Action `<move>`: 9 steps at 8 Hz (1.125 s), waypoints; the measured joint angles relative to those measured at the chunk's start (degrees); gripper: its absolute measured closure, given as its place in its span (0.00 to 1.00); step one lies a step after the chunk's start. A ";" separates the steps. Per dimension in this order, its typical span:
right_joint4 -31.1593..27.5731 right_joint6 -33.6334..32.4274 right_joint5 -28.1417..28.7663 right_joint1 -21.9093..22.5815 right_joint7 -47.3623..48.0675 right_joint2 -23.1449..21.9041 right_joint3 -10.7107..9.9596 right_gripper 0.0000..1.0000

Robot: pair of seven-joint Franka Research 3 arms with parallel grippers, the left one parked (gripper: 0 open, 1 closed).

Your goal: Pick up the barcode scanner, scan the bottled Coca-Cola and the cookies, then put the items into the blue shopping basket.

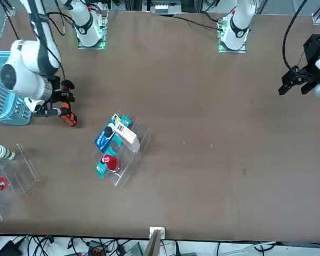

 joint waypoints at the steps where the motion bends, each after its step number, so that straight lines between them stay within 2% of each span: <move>1: -2.57 3.37 -0.49 0.00 0.10 0.33 -0.01 0.56; 6: -6.23 7.97 -3.22 1.55 1.13 0.84 -0.01 0.56; 9: -6.61 10.28 -5.02 1.55 3.52 3.42 -0.09 0.56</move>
